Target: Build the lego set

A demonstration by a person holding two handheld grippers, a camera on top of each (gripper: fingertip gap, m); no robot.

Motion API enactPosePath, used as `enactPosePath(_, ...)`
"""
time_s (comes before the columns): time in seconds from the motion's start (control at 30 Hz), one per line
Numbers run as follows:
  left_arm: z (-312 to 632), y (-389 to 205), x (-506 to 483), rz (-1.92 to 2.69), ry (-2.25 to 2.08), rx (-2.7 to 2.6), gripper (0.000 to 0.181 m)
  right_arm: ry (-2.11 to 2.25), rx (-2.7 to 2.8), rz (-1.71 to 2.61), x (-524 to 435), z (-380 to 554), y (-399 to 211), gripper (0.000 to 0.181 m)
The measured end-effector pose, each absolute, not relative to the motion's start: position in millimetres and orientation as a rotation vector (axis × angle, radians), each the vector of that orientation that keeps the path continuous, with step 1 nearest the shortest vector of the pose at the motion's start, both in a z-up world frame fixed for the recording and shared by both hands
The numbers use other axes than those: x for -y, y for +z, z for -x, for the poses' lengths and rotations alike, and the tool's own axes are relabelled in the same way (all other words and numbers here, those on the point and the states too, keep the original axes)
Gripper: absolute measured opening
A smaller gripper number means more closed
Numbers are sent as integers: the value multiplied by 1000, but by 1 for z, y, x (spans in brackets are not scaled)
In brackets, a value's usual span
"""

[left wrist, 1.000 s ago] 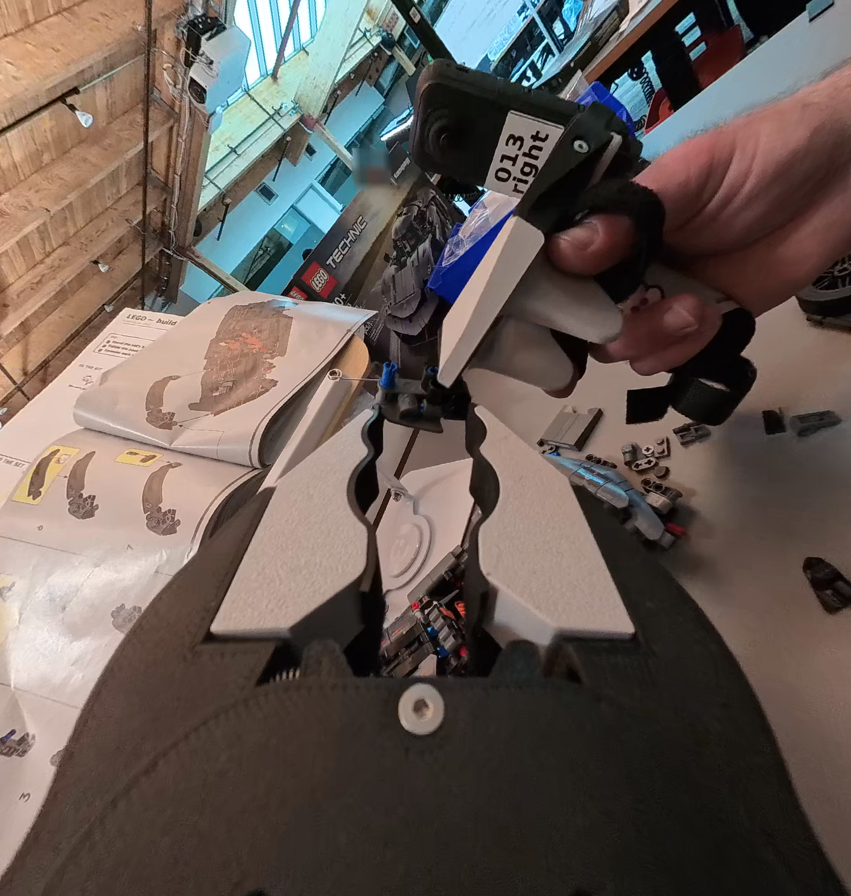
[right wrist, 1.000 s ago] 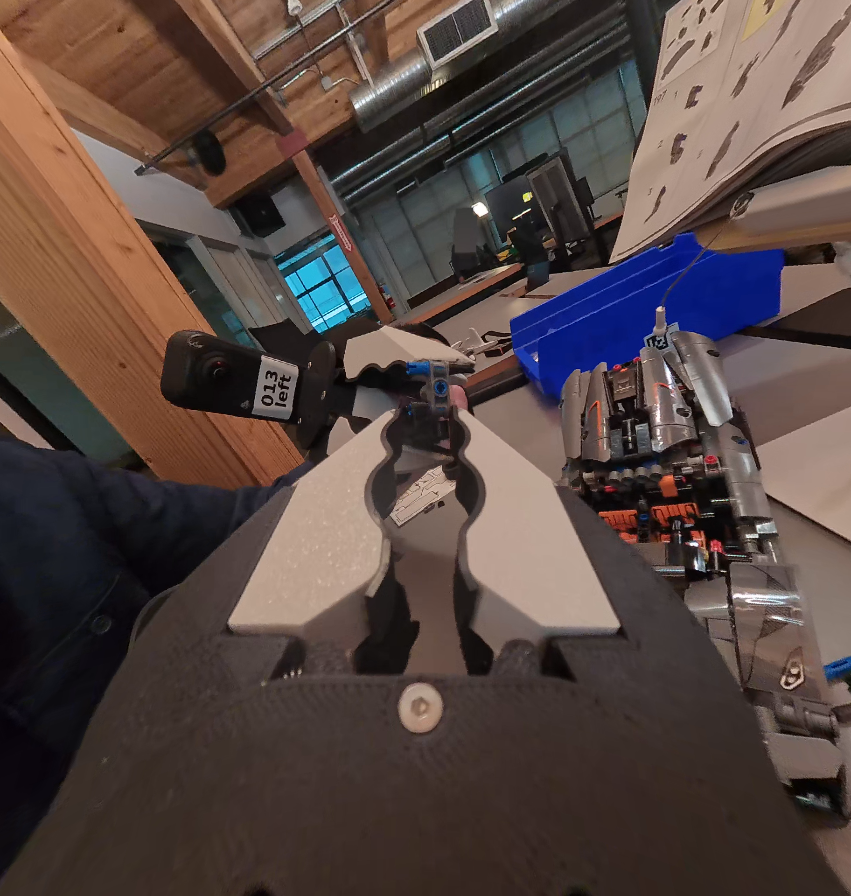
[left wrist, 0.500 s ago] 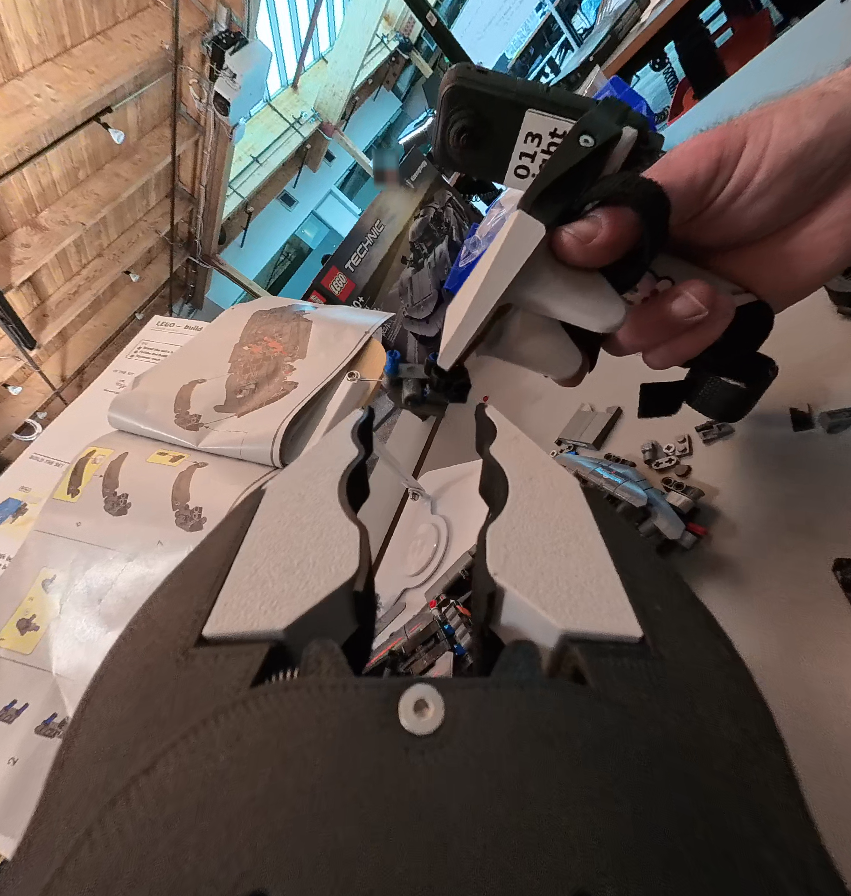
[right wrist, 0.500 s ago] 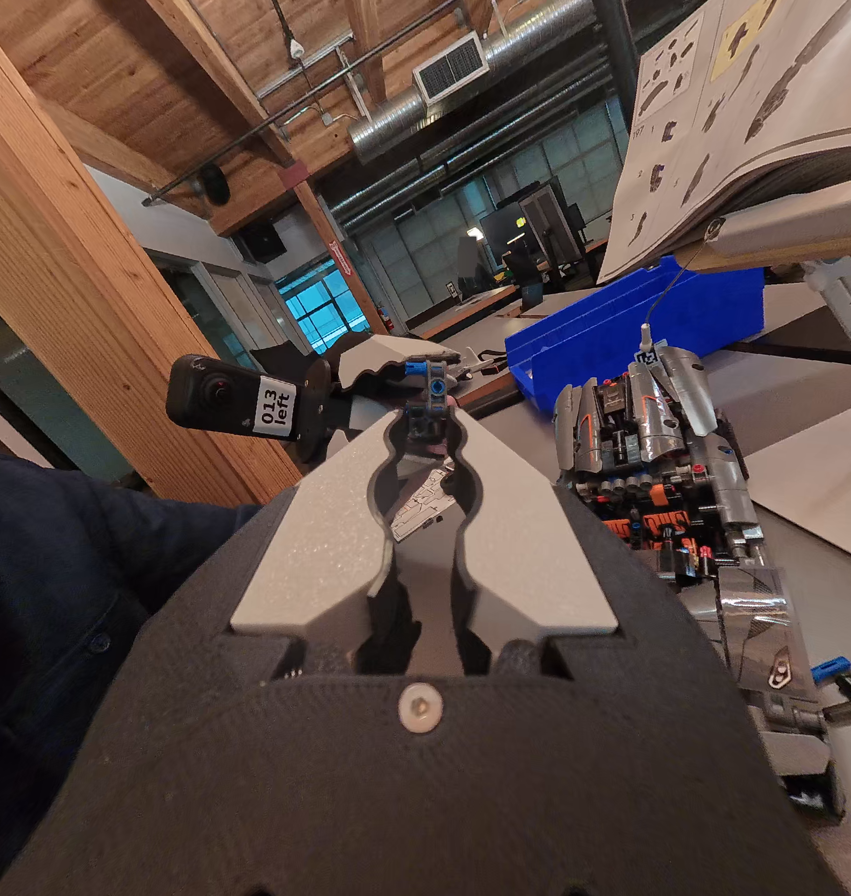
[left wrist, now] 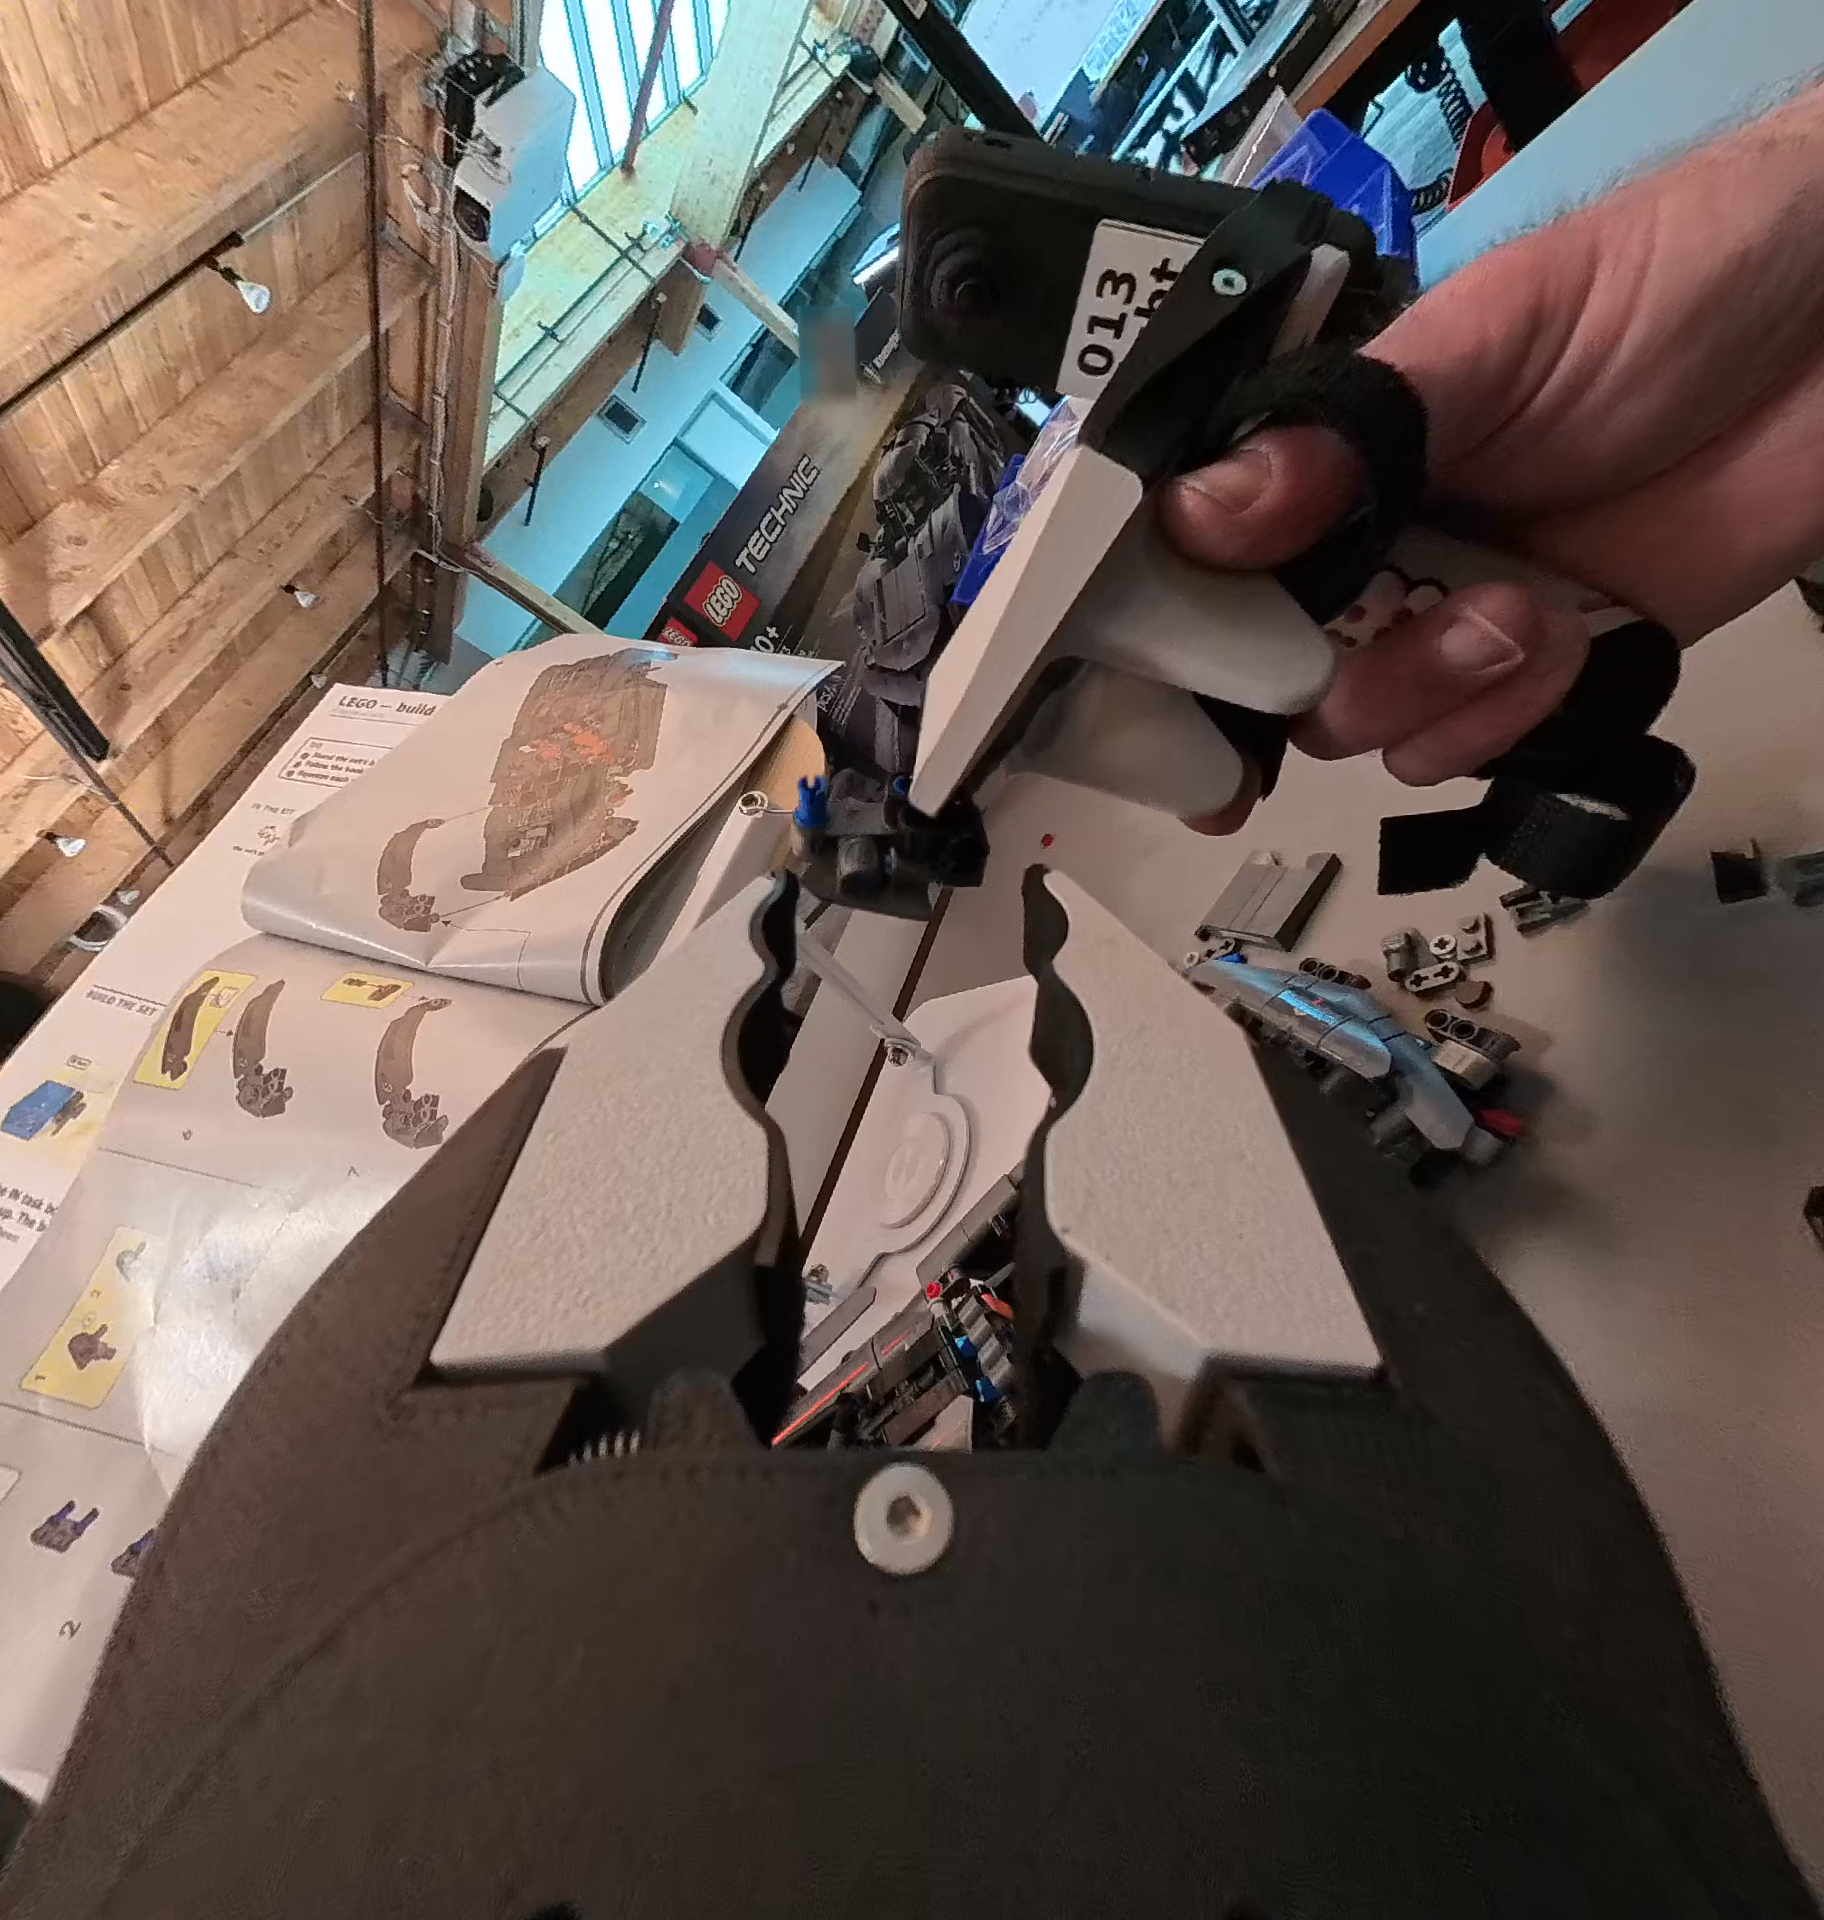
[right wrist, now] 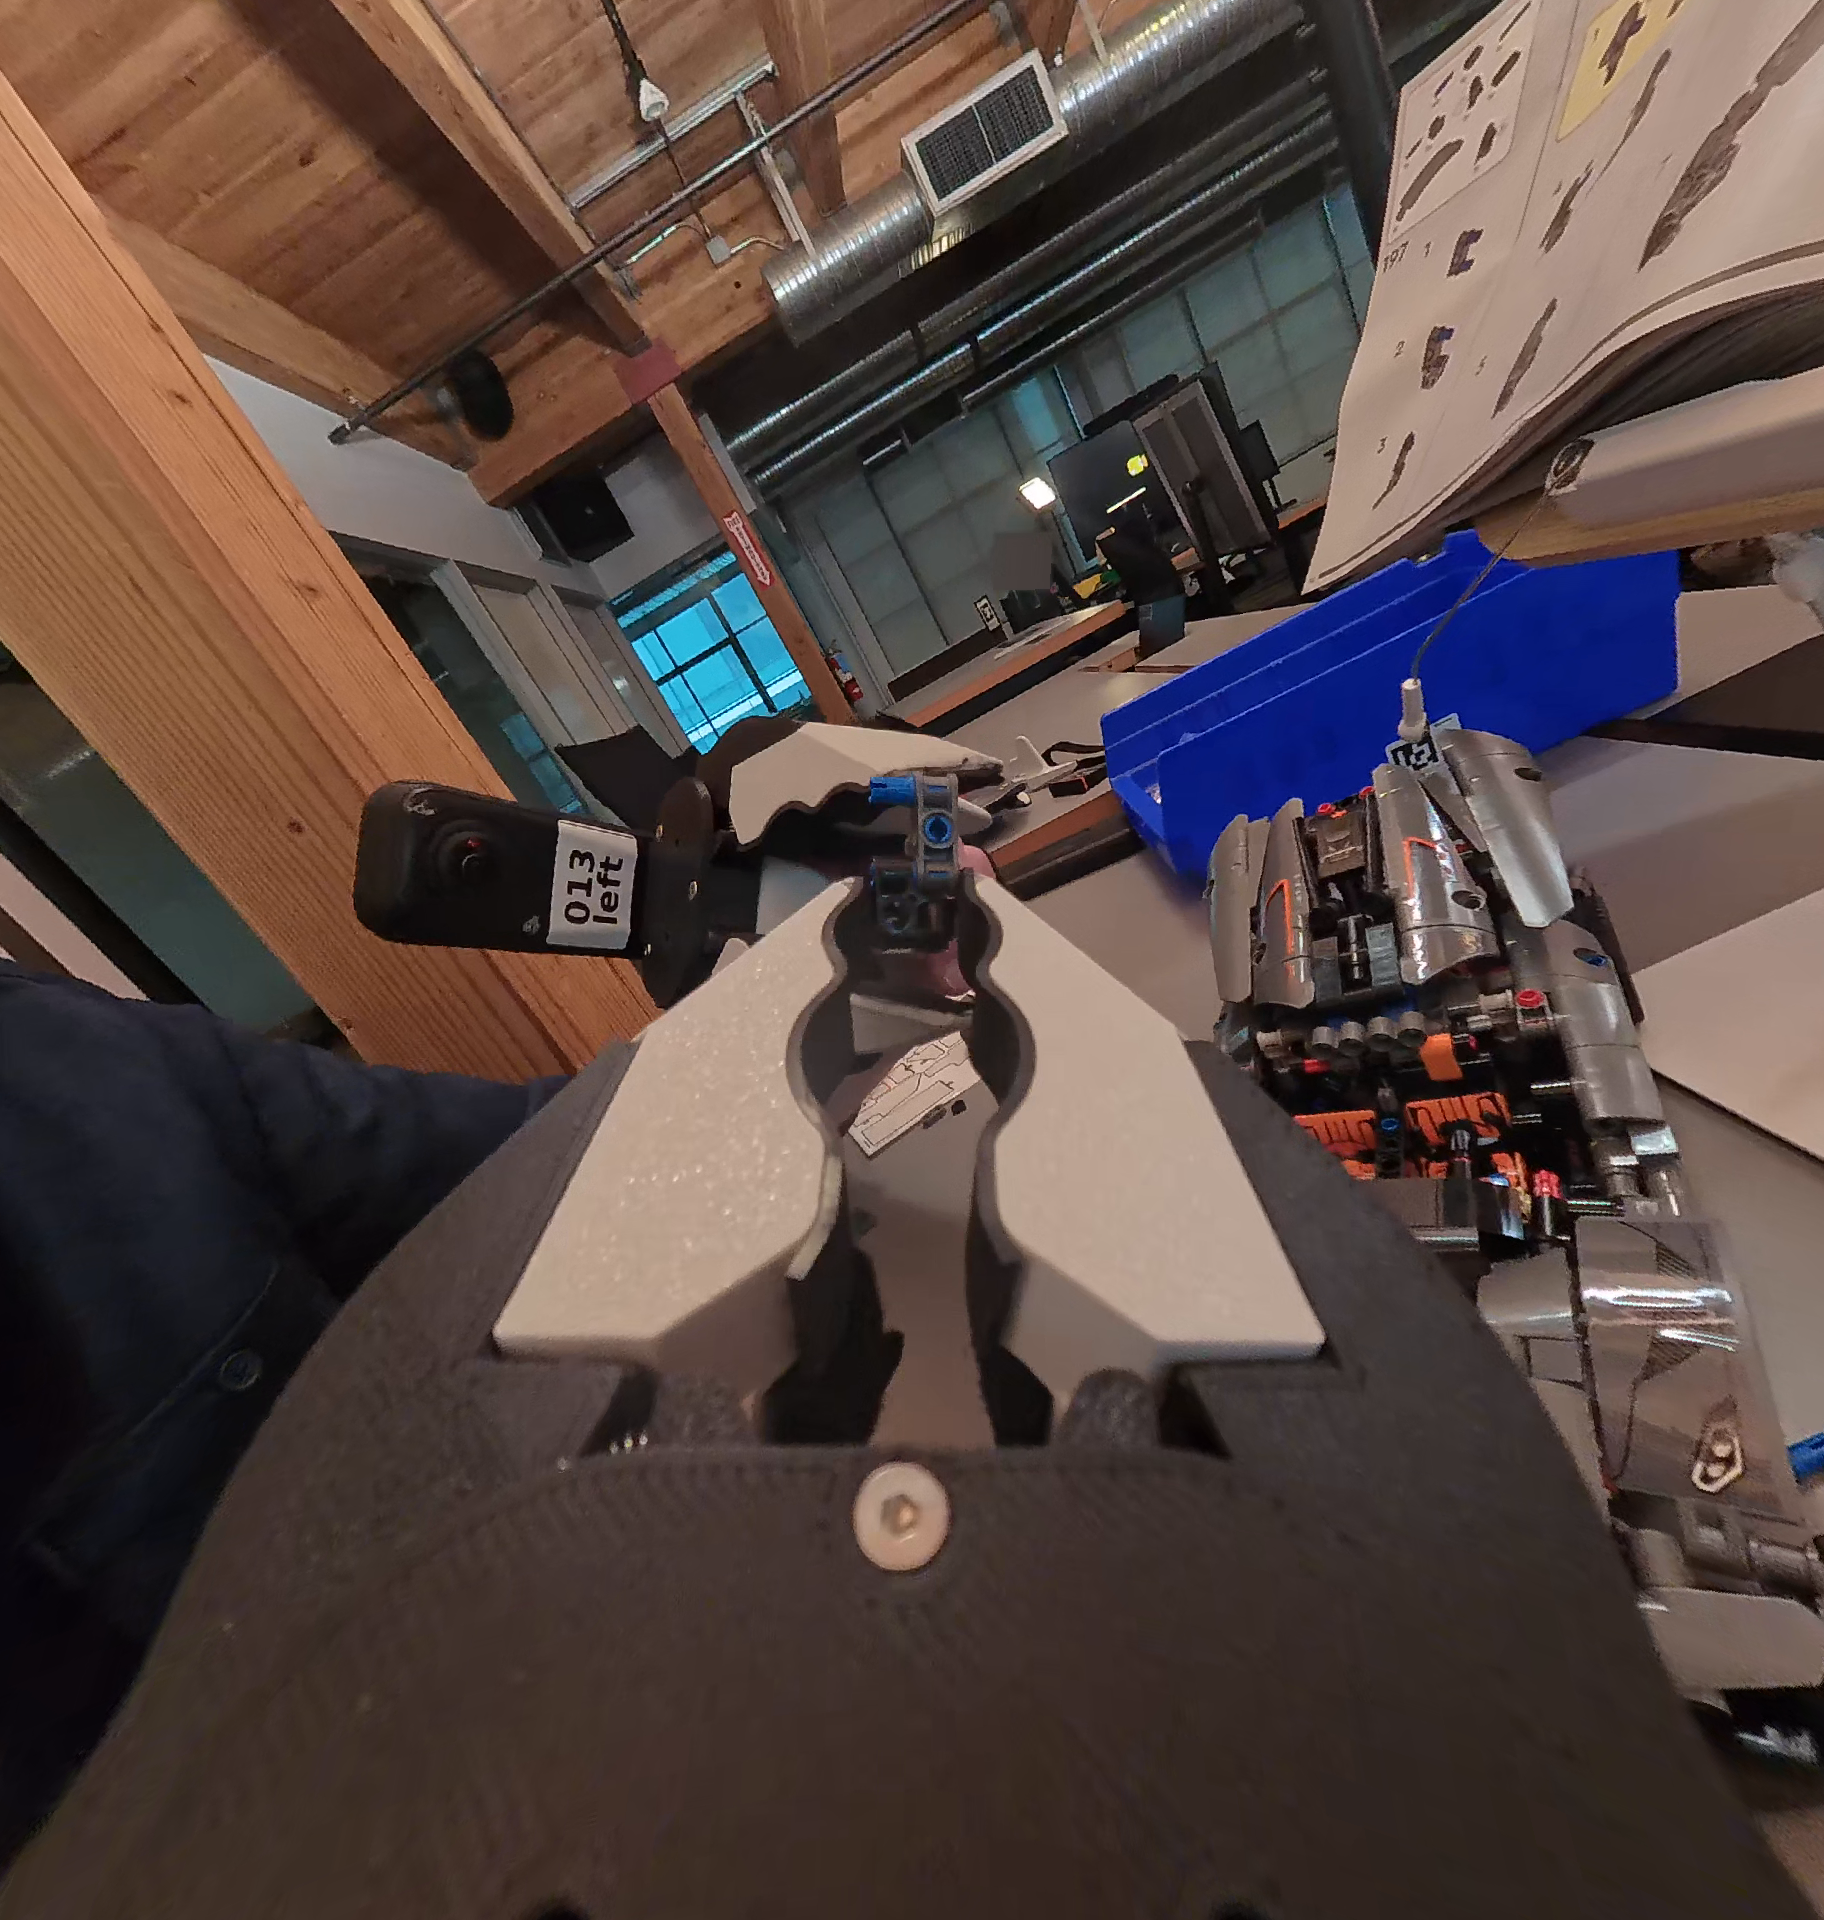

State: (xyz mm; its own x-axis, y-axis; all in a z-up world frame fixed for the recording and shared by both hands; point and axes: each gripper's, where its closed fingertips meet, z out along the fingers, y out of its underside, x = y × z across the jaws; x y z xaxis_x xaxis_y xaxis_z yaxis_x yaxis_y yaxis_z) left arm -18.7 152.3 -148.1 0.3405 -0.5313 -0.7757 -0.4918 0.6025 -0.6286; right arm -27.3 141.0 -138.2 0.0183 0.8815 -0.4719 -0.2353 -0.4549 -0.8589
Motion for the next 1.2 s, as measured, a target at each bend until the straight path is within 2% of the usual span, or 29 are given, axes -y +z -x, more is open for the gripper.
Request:
enactPosePath(0.17,19,-149,-154,999,7,-1277,32,1584,728,1430,-140,31,-143,14)
enactPosePath(0.57,21,-145,-153,994,-14,-1262,31,1599,710,1422,-141,30,-141,18)
enactPosePath(1.2,22,-132,-143,1020,-314,-1205,31,1661,711,1372,-136,26,-131,27)
